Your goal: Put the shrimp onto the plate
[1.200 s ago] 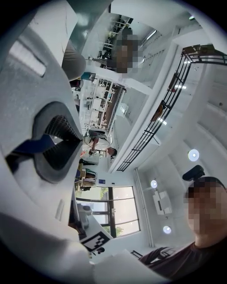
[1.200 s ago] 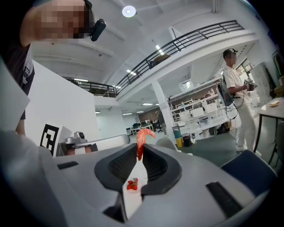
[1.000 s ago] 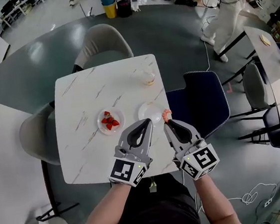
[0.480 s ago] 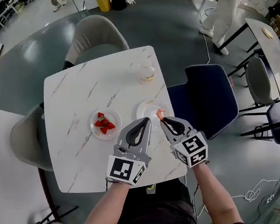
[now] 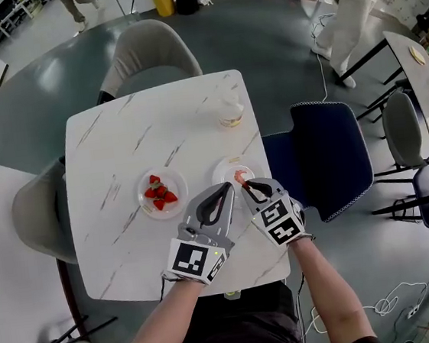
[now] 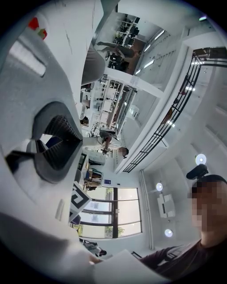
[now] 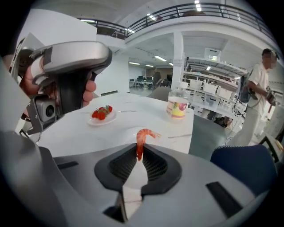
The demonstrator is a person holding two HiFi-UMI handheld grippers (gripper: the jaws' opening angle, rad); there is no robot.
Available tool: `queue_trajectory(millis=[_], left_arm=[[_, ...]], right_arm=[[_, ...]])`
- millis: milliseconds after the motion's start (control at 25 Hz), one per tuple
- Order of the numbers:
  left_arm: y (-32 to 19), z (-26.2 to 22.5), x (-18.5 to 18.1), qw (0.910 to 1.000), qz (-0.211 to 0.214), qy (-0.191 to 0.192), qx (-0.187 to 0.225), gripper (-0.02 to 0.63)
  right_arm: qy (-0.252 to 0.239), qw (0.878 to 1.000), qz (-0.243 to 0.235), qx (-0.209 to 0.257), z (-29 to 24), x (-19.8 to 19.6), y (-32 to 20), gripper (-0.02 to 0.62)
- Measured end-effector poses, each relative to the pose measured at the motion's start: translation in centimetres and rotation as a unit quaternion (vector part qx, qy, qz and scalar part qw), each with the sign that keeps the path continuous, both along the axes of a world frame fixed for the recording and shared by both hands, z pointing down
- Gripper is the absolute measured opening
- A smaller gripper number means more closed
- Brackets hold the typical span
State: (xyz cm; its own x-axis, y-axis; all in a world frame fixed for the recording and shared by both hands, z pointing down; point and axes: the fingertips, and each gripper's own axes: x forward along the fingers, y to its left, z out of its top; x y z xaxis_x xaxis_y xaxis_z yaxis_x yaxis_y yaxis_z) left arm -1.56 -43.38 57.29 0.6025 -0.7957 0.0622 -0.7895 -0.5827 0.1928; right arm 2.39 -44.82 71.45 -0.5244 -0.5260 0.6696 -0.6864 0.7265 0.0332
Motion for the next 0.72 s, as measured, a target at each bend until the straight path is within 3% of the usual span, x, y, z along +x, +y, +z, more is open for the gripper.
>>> queue_trajectory(millis=[320, 720], left_arm=[[-0.3, 1.1, -0.8, 0.9999, -0.012, 0.000, -0.006, 0.008], [-0.9, 1.7, -1.4, 0.9997, -0.019, -0.002, -0.014, 0.008]], right_arm=[[0.082, 0.995, -0.038, -0.037, 2.6, -0.1, -0.2, 0.044], [0.125, 0.988, -0.060, -0.069, 4.0, -0.1, -0.2, 0.049]])
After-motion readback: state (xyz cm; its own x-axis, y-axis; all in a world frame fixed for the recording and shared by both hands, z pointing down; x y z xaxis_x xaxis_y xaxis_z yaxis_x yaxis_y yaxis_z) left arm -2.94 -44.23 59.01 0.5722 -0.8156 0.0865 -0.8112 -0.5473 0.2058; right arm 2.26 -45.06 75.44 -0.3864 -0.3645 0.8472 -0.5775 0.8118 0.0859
